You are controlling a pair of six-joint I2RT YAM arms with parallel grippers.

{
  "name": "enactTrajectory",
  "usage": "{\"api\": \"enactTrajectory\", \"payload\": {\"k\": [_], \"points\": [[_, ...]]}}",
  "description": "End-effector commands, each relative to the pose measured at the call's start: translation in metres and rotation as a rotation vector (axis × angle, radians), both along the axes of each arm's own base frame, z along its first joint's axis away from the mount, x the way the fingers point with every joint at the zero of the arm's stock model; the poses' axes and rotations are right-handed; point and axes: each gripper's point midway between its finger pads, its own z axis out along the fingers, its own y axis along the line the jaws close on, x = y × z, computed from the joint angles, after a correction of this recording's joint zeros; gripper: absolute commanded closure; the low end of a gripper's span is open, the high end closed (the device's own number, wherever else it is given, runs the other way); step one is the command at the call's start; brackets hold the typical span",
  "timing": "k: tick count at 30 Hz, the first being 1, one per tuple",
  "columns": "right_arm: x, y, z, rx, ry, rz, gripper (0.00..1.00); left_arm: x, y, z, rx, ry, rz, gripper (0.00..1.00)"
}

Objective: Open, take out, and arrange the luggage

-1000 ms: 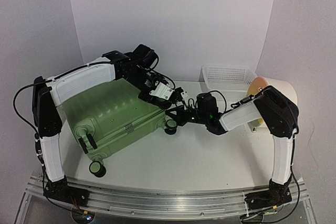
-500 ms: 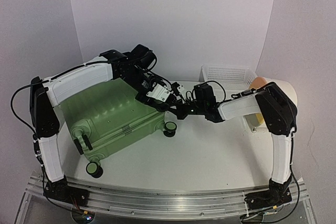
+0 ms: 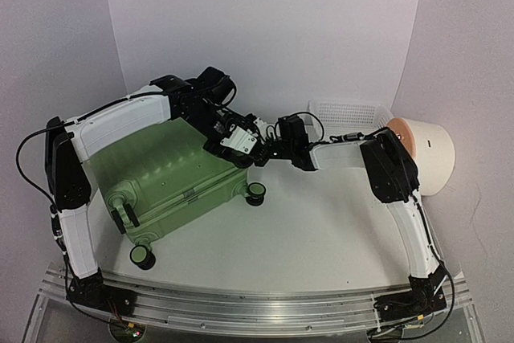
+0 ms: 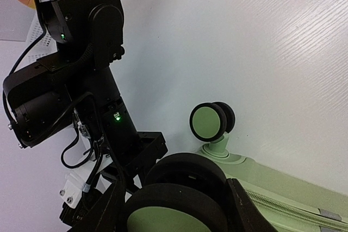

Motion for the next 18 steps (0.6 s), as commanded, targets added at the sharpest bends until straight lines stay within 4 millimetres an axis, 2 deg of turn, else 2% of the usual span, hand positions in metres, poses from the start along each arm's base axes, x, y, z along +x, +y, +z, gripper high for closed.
{"api": "enactTrajectory", "payload": {"k": [1, 6, 12, 16, 18], "points": [[0.101, -0.053, 0.082, 0.127, -0.276, -0.350, 1.00, -0.041, 0.009, 0.054, -0.075, 0.026, -0.070, 1.00], [0.109, -0.051, 0.080, 0.170, -0.276, -0.365, 1.00, -0.039, 0.008, 0.055, -0.081, 0.015, -0.064, 1.00], [0.095, -0.058, 0.074, 0.169, -0.258, -0.360, 0.98, -0.029, 0.006, 0.050, -0.092, -0.016, -0.034, 1.00], [0.068, -0.071, 0.086, 0.176, -0.285, -0.344, 0.68, -0.009, 0.003, 0.045, -0.107, -0.052, 0.023, 1.00], [0.052, -0.079, 0.089, 0.150, -0.295, -0.334, 0.61, 0.002, 0.002, 0.043, -0.113, -0.075, 0.055, 1.00]]}}
